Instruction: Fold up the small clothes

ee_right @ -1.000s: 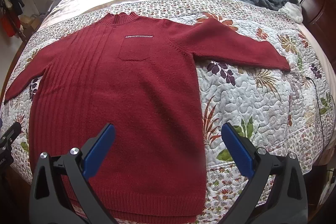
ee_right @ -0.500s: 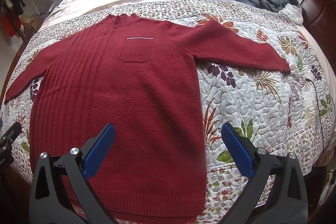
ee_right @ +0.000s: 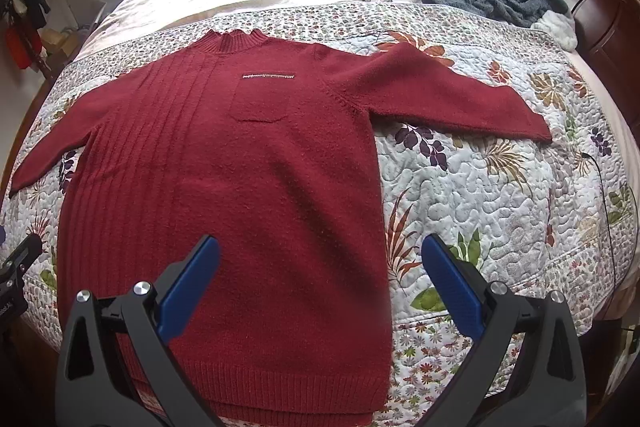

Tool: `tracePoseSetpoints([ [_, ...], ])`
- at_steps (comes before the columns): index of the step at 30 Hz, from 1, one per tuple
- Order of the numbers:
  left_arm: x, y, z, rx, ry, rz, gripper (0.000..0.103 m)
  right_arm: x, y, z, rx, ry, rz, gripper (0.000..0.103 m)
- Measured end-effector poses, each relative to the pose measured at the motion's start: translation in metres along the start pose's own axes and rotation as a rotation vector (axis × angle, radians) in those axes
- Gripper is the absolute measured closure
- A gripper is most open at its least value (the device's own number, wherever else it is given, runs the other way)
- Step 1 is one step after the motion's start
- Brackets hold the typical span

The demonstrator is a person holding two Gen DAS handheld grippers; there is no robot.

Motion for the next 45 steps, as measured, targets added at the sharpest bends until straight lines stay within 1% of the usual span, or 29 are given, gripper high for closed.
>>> tracePoseSetpoints([
  [6,-0.005,0.003,0.000,-0.005,0.010,0.019,0.004,-0.003,0.003,-0.001,-0.006,0.000,0.004,0.003],
  [13,-0.009,0.005,0.008,0.006,0.006,0.008,0.004,-0.008,0.008,0.002,-0.016,0.001,0.011,0.003],
  [16,-0.011,0.013,0.017,0.006,0.007,0.003,0.004,-0.014,0.015,0.008,-0.007,0.042,0.025,0.003],
  [19,-0.015,0.027,0.025,-0.019,-0.010,-0.003,0.004,-0.033,0.032,0.021,-0.004,0.087,0.063,0.003],
  [21,-0.020,0.041,0.033,-0.033,-0.025,-0.009,0.004,-0.057,0.047,0.037,0.026,0.075,0.104,0.003],
  [23,-0.026,0.052,0.040,-0.033,-0.032,-0.008,0.004,-0.091,0.066,0.057,0.055,0.043,0.153,0.003],
  [24,-0.030,0.061,0.045,-0.034,-0.036,-0.006,0.004,-0.106,0.073,0.064,0.055,0.029,0.169,0.003],
  [27,-0.041,0.079,0.055,-0.035,-0.043,-0.003,0.004,-0.166,0.105,0.087,0.053,-0.034,0.251,0.003],
  [29,-0.048,0.089,0.059,-0.043,-0.045,-0.004,0.004,-0.209,0.126,0.100,0.056,-0.039,0.326,0.003],
  [32,-0.059,0.105,0.066,-0.048,-0.047,-0.002,0.004,-0.276,0.152,0.120,0.080,-0.024,0.461,0.003],
  [35,-0.068,0.112,0.071,-0.047,-0.054,0.004,0.004,-0.338,0.172,0.140,0.107,-0.024,0.542,0.003],
  [39,-0.080,0.117,0.078,-0.041,-0.050,0.020,0.004,-0.390,0.188,0.162,0.136,-0.019,0.595,0.003],
  [41,-0.086,0.118,0.081,-0.038,-0.050,0.030,0.004,-0.402,0.192,0.171,0.150,0.004,0.606,0.004],
  [45,-0.093,0.117,0.085,-0.030,-0.042,0.059,0.004,-0.412,0.196,0.192,0.184,0.037,0.612,0.006],
])
Point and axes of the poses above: each gripper's, at about its wrist camera, not at the fingertips, and z roughly the way its jaws point, x to its left, y to its top, the point moved 10 cm from there along z, roughly the way its jaws point, and after that the axes turned 13 degrees about z, right-handed, at the moved point
